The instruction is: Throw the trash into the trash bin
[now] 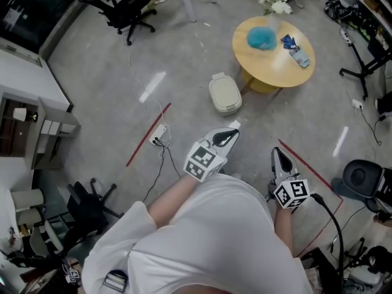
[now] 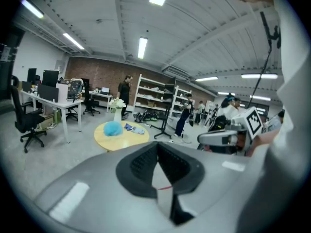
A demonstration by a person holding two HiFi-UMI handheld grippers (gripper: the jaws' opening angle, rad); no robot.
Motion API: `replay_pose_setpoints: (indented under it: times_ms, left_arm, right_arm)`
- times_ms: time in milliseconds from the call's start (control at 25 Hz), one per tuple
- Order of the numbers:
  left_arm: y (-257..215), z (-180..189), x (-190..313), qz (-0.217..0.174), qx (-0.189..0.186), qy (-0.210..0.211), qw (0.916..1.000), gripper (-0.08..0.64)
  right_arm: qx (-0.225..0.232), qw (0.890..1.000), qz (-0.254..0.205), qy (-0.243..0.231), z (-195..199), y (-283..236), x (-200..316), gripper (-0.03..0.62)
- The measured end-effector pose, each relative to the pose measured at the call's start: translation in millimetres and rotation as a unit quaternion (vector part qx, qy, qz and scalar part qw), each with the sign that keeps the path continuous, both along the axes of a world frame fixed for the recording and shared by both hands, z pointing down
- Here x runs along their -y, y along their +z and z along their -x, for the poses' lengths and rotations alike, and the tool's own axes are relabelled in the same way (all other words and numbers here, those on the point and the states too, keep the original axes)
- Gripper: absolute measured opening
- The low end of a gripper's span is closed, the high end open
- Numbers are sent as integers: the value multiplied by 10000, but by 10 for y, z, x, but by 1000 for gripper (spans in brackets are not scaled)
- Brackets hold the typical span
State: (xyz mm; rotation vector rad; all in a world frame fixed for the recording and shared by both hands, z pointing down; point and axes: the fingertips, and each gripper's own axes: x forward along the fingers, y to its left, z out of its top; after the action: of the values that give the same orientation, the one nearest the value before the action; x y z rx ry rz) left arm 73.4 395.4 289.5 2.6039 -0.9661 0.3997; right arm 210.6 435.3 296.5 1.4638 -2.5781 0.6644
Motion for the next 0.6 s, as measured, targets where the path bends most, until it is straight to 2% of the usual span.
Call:
replay_pose_setpoints:
  times_ms: [320, 600]
  left_arm:
    - [87, 146, 639, 91, -101, 243, 9996, 5]
    - [95, 373, 1097, 75, 22, 474, 9988, 5]
  right_arm:
    - [-71, 9998, 135, 148, 200, 47, 597, 0]
    - [-151, 9992, 213, 286, 411, 67, 1075, 0]
